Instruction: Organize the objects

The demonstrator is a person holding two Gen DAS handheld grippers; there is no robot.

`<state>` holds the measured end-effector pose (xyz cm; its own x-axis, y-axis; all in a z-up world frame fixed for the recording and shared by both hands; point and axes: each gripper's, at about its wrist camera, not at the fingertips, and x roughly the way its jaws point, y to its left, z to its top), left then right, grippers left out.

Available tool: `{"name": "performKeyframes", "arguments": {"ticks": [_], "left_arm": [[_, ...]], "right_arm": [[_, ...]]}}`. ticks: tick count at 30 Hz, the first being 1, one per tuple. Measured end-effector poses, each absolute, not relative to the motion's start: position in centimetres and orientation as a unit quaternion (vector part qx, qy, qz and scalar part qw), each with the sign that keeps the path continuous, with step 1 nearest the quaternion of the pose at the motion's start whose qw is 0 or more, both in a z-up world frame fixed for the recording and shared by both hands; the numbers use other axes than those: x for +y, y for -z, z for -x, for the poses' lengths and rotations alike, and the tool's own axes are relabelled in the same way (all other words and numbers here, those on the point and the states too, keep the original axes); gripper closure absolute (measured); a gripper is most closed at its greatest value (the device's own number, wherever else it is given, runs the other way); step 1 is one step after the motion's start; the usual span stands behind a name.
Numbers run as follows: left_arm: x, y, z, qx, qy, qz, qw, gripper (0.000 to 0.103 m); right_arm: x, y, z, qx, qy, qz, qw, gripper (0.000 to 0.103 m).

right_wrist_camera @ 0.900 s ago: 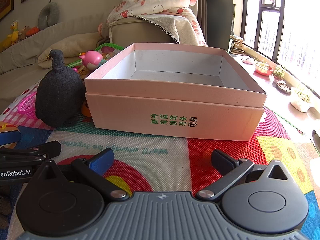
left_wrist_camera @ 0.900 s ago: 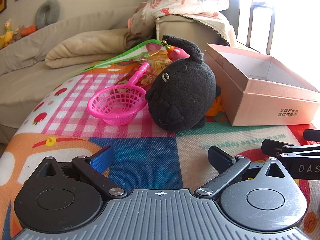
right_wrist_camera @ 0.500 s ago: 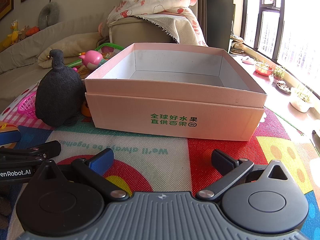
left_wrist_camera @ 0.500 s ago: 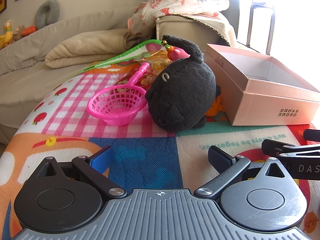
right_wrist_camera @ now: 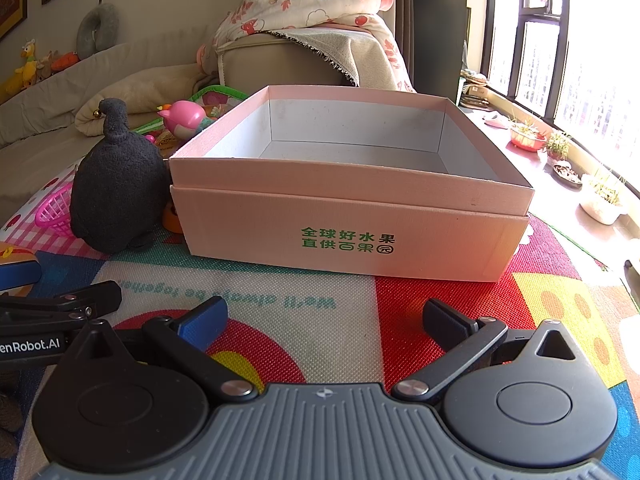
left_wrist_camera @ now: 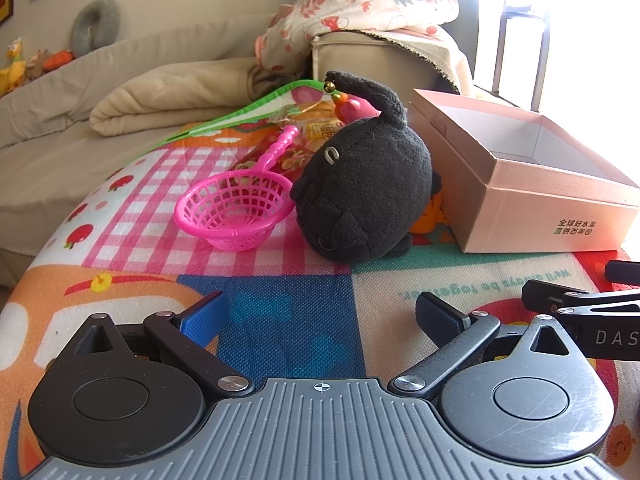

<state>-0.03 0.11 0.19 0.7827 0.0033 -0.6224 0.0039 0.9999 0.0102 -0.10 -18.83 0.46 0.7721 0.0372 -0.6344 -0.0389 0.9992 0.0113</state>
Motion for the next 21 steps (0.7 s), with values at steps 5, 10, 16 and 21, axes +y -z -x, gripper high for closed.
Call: {"name": "performKeyframes", "arguments": {"ticks": [5,10,16,21], "left_arm": [[0.1,-0.2,0.0,0.33,0.0,-0.005,0.944,0.001],[0.3,-0.1,0.1,0.328,0.004,0.002,0.945,0.001],[1.6,-2.0,1.5,0.272,0.058,0.009,0.961,0.001],[0.7,-4.1,0.1,0.226,0.102,-0.059,0.967,0.001]], "right_arm": [[-18.9,-0.4,-0.1,0.34,-0.023,0.0,0.94,0.0],[-19.2,-0.9,-0.5,0.367,-0.039,0.004,0.929,0.0],[-19.1,-0.9,-0.6,0.372,-0.041,0.009,0.927,0.0],[-19.1,-1.0,-0.6,0.378,-0.04,0.008,0.925,0.0]]}}
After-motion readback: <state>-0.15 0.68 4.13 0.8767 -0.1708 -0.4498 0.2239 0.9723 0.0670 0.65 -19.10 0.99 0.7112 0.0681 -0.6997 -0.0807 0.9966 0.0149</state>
